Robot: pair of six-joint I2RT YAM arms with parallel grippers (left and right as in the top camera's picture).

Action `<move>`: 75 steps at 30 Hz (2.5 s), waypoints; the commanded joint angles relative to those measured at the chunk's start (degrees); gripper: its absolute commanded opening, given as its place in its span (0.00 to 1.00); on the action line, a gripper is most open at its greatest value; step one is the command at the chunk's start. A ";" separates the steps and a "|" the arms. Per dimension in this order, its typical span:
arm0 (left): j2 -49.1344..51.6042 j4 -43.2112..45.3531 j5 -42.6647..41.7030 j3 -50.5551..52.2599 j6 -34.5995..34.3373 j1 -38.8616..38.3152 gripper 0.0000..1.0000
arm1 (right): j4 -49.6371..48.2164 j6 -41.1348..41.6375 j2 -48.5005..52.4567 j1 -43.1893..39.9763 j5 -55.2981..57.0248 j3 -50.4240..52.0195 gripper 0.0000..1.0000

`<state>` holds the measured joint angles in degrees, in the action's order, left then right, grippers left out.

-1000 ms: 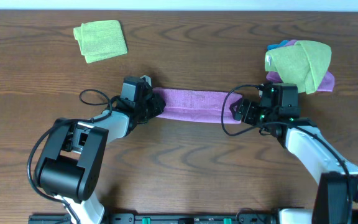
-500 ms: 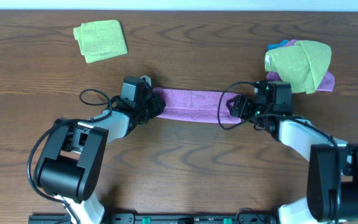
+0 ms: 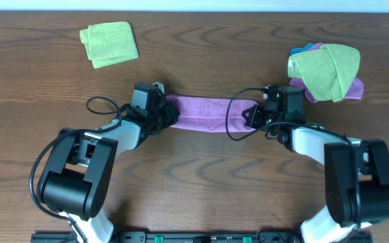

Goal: Fold the cloth
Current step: 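Lower the folded edge and regrasp the folded strip ends with both grippers, then carry the right end of the strip leftward onto the left end with the right gripper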

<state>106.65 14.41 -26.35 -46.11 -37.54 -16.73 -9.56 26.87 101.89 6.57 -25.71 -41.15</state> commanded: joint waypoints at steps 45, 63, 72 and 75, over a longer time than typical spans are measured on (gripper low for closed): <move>-9.33 -9.60 -1.64 -3.96 6.80 5.55 0.06 | 4.09 1.90 -0.63 22.56 10.75 -17.86 0.01; -19.43 -20.37 -1.36 -3.96 12.33 14.12 0.06 | 4.20 3.13 8.46 27.12 12.24 -24.46 0.01; -19.47 -20.52 -1.38 -3.96 12.31 14.21 0.06 | 4.24 3.13 10.97 27.56 12.15 -26.58 0.05; -19.47 -20.55 -1.36 -3.96 12.31 14.27 0.06 | 4.35 3.10 10.97 28.09 11.98 -26.58 0.17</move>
<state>88.14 -5.87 -28.08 -49.10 -26.52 -2.98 -5.39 29.56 112.03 33.21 -13.78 -66.61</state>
